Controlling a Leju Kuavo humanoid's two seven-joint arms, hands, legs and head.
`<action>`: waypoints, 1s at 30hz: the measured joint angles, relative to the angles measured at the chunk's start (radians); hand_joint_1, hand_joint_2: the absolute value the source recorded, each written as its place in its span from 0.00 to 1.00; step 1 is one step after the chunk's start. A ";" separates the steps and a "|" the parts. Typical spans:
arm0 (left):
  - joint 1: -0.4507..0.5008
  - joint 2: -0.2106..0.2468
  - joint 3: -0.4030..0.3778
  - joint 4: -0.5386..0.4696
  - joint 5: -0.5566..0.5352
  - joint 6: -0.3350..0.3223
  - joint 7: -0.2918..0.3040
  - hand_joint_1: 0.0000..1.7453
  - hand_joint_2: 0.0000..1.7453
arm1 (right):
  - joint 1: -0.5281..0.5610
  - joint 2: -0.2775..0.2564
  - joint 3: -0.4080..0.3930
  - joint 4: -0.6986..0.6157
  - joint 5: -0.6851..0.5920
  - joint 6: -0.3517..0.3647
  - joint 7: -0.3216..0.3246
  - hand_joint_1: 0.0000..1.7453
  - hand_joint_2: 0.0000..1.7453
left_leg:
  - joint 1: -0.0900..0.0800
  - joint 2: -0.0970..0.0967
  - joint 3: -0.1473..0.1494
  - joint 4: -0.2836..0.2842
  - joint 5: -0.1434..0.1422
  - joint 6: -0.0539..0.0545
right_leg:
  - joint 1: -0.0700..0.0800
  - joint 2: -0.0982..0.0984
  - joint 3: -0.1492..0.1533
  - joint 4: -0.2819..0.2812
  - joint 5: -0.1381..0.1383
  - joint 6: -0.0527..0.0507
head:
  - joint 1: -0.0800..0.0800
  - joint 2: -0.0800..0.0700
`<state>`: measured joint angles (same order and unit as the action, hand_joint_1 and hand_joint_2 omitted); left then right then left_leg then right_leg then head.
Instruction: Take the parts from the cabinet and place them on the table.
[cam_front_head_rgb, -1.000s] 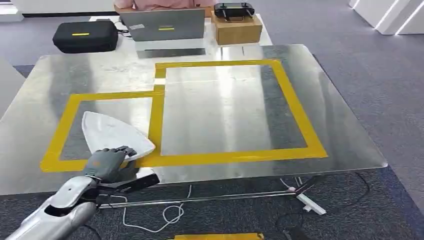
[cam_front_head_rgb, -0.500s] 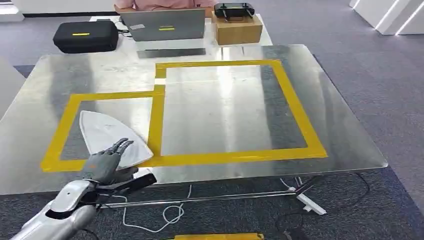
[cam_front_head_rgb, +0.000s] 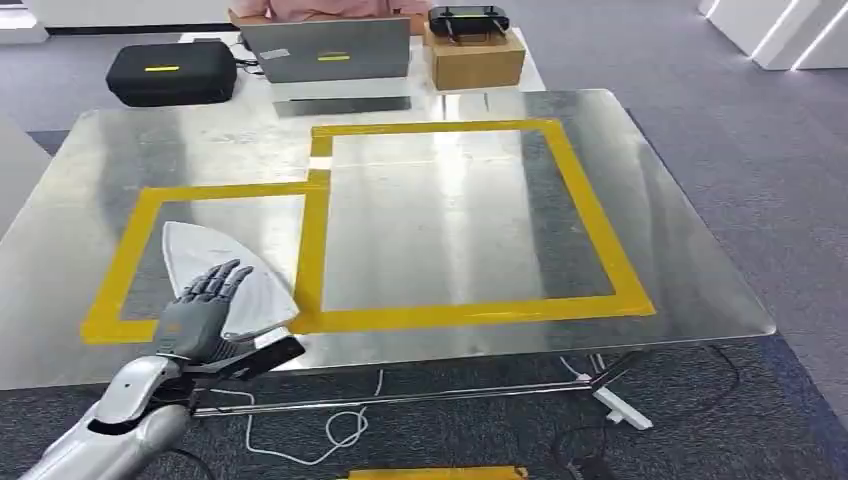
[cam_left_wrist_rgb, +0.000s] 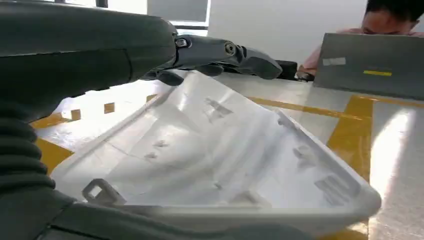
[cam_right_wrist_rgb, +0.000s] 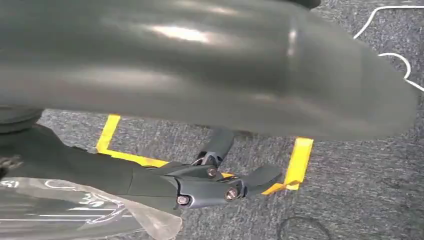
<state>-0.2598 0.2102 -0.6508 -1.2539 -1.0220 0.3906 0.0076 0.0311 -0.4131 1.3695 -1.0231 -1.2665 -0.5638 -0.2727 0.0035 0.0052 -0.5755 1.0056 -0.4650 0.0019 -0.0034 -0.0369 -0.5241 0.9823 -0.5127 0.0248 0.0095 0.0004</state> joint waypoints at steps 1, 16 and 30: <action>0.000 0.000 0.002 0.000 0.005 0.007 -0.002 0.00 0.00 | -0.001 0.000 0.001 0.000 -0.002 0.002 -0.002 0.00 0.00 | 0.000 0.000 0.000 0.000 0.000 0.000 | 0.000 0.000 0.000 0.000 0.000 0.000 | 0.000 0.000; 0.001 0.000 0.020 -0.006 0.021 0.042 -0.018 0.00 0.00 | -0.009 0.000 0.023 0.023 -0.014 0.017 -0.016 0.00 0.00 | 0.000 0.000 0.000 0.000 0.000 0.000 | 0.000 0.000 0.000 0.000 0.000 0.000 | 0.000 0.000; -0.010 0.000 0.019 -0.064 0.008 0.073 -0.037 0.00 0.00 | -0.024 0.000 0.025 0.026 -0.014 0.002 -0.025 0.00 0.00 | 0.000 0.000 0.000 0.000 0.000 0.000 | 0.000 0.000 0.000 0.000 0.000 0.000 | 0.000 0.000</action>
<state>-0.2697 0.2106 -0.6317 -1.3184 -1.0144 0.4639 -0.0290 0.0068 -0.4131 1.3943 -0.9976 -1.2802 -0.5615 -0.2976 0.0035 0.0052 -0.5755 1.0056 -0.4650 0.0019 -0.0034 -0.0369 -0.5243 0.9823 -0.5127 0.0248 0.0095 0.0004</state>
